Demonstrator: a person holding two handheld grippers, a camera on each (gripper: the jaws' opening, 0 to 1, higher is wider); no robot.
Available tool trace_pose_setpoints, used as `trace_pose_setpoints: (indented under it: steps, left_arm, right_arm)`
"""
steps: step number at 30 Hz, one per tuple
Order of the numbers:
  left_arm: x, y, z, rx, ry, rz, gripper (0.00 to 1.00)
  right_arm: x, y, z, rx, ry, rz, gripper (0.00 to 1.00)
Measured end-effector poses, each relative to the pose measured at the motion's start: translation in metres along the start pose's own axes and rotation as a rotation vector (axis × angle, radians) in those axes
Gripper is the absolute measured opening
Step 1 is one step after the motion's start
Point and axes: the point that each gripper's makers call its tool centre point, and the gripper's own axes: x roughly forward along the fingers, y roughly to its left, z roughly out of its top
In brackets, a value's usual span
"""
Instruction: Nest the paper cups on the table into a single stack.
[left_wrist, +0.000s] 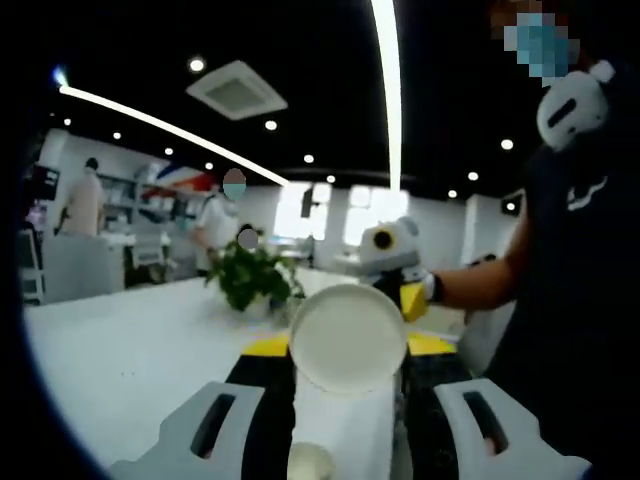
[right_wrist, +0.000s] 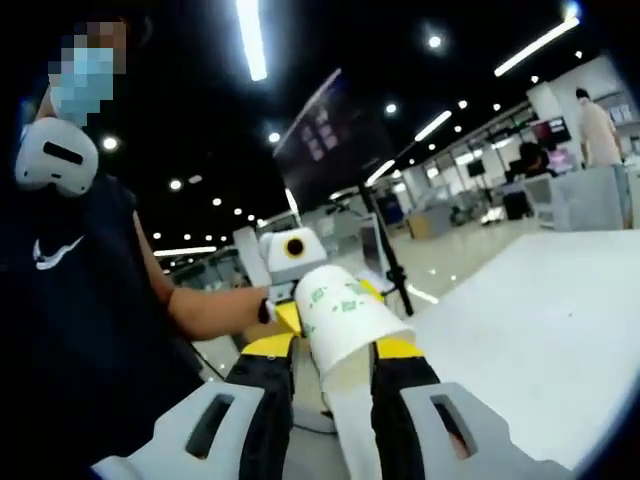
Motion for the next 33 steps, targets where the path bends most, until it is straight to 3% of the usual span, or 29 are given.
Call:
trace_pose_setpoints:
  steps: [16,24,30,33]
  left_arm:
    - [0.001,-0.003,-0.007,0.002,0.017,-0.011,0.40]
    - [0.002,-0.002,-0.005,-0.010,0.007,-0.003,0.41]
    - [0.001,0.006,-0.008,-0.014,0.029,0.039,0.55]
    - [-0.004,0.023,-0.009,0.004,0.039,0.134,0.72]
  right_arm:
    - [0.013,0.017,0.003,0.011,0.017,0.082,0.02]
    - [0.013,0.023,0.006,-0.002,0.029,0.097,0.00]
    - [0.010,0.024,0.010,-0.009,0.042,0.080,0.00]
    - [0.008,0.022,0.013,-0.037,0.054,0.056,0.00]
